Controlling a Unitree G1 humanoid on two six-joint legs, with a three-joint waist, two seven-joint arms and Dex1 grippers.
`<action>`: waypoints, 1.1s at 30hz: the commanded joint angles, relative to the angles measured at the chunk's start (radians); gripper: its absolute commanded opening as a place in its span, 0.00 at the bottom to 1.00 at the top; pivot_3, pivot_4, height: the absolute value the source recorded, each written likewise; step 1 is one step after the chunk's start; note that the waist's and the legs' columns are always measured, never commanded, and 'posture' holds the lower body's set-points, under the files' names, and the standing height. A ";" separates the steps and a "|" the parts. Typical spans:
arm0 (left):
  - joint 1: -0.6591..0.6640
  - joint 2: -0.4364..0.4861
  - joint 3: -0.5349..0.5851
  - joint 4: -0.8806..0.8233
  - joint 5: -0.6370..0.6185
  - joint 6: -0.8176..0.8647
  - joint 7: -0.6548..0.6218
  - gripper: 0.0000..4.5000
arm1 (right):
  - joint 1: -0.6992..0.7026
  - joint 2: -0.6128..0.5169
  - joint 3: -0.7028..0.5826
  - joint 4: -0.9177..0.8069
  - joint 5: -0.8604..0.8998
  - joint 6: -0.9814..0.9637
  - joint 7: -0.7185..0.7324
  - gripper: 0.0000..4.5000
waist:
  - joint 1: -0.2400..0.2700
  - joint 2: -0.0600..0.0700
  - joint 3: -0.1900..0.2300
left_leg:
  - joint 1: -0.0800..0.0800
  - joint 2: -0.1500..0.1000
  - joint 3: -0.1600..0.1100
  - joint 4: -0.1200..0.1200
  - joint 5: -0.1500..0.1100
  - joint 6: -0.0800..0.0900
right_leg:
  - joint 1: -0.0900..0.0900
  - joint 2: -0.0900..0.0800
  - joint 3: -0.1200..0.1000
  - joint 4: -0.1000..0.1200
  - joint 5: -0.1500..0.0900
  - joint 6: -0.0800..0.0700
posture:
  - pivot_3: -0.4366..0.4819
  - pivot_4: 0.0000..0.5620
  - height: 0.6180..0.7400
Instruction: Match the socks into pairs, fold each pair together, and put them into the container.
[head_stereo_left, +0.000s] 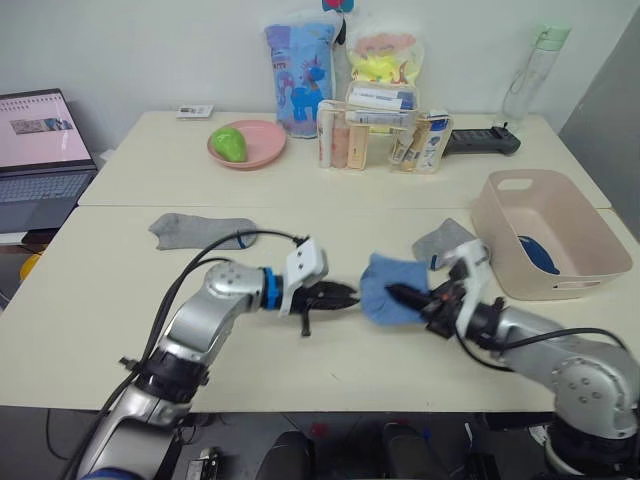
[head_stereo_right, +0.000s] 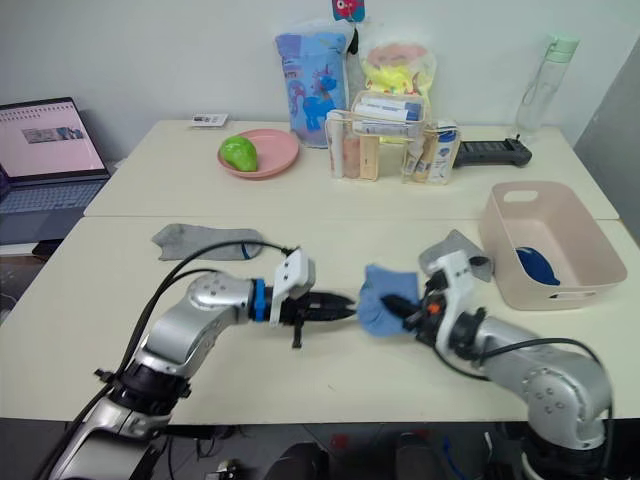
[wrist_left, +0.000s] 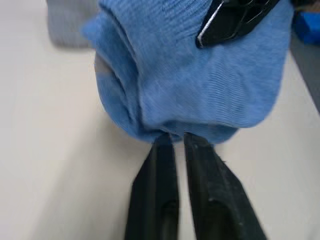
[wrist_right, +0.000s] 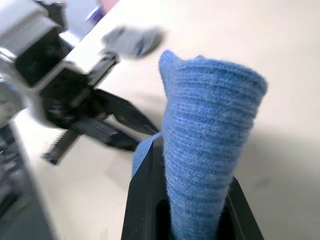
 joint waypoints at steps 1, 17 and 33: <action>-0.115 -0.079 0.047 -0.055 -0.071 0.074 0.066 0.40 | -0.104 -0.174 -0.149 0.013 -0.053 -0.102 0.001 0.00 | 0.002 0.001 0.002 | 0.000 -0.001 0.001 0.001 0.000 0.000 | 0.000 0.000 -0.001 0.000 0.000 0.000 | 0.48 0.27 0.69; -0.306 -0.184 0.009 0.028 -0.081 0.073 0.052 1.00 | -0.014 -0.968 0.332 0.611 -1.083 -1.220 0.226 0.00 | 0.002 -0.002 0.004 | 0.000 0.001 0.012 0.000 0.002 -0.003 | 0.001 0.000 0.003 -0.004 0.000 0.001 | 0.48 0.27 0.69; -0.331 -0.276 -0.034 0.074 -0.046 0.020 0.062 1.00 | -0.263 -0.860 0.465 0.859 -1.183 -1.207 0.588 0.26 | 0.006 -0.001 0.005 | -0.001 0.001 0.012 0.001 0.003 -0.004 | 0.000 -0.002 0.002 -0.005 0.000 0.001 | 0.48 0.27 0.69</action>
